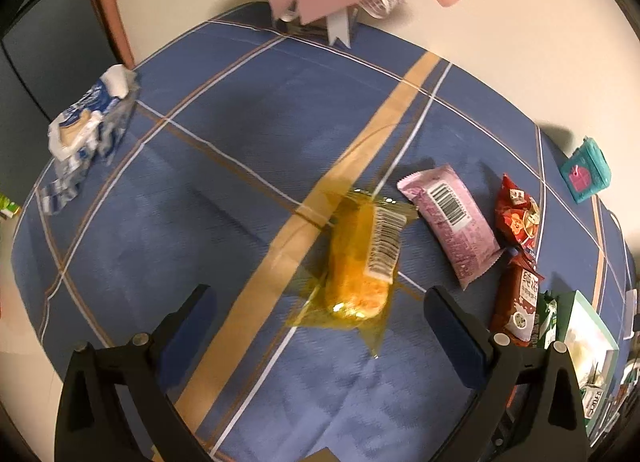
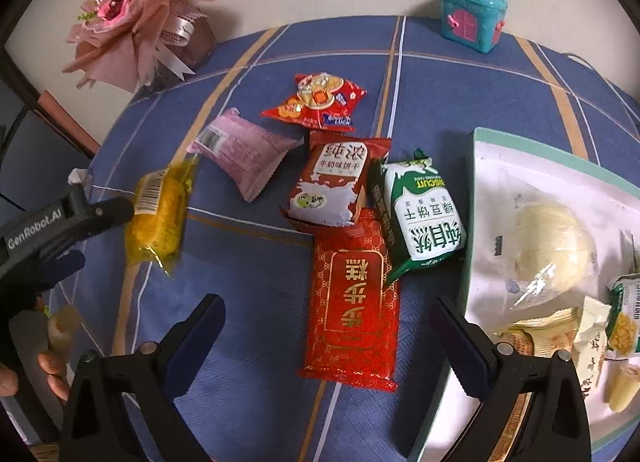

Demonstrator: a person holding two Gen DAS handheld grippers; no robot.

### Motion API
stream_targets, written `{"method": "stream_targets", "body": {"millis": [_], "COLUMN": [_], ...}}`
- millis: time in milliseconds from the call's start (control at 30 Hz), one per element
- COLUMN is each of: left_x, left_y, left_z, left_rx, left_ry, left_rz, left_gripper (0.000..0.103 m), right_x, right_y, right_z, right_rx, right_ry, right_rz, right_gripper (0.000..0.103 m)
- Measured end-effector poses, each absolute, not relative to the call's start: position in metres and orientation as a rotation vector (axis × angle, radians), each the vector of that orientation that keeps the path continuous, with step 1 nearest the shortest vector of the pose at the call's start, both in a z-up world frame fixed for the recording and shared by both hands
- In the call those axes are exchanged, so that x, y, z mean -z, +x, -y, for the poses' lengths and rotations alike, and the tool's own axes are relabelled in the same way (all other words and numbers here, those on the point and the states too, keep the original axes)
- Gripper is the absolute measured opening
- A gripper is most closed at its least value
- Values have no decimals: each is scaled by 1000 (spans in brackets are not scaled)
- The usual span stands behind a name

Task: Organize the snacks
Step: 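Grasp the red gold-lettered packet with right tool while left tool grasps the yellow barcode cake packet, then carry the red packet with right tool into the tray while left tool carries the yellow cake packet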

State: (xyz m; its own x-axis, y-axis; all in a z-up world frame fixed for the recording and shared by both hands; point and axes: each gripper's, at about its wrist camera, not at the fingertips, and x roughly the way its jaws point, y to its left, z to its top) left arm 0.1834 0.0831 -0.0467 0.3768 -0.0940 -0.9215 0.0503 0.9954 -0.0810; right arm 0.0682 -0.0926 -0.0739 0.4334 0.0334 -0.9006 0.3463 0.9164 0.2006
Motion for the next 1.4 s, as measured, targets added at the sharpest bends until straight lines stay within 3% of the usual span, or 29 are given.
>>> {"method": "stream_targets", "body": {"millis": [100, 267, 367, 567, 633, 700, 1400], "left_x": [55, 65, 71, 83, 82, 81, 17], "left_y": [188, 195, 198, 198, 196, 195, 155], "left_z": [-77, -72, -69, -62, -59, -57, -65], "left_rx": [105, 105, 107, 132, 142, 145, 163], "left_ry": [-29, -8, 15, 55, 68, 86, 37], "left_rz": [-1191, -1192, -1195, -1221, -1217, -1210, -1115], "left_gripper": [103, 102, 95, 60, 47, 42, 40], "right_x": [80, 92, 98, 105, 105, 106, 68], "right_y": [71, 76, 77, 81, 81, 80, 60], "right_z": [93, 92, 89, 77, 75, 74, 62], "right_rx": [213, 231, 243, 294, 294, 292, 157], "right_ry": [380, 364, 332, 218, 210, 207, 296], "right_rz": [-1131, -1166, -1176, -1199, -1197, -1197, -1152], "right_gripper": [91, 85, 79, 59, 56, 51, 47]}}
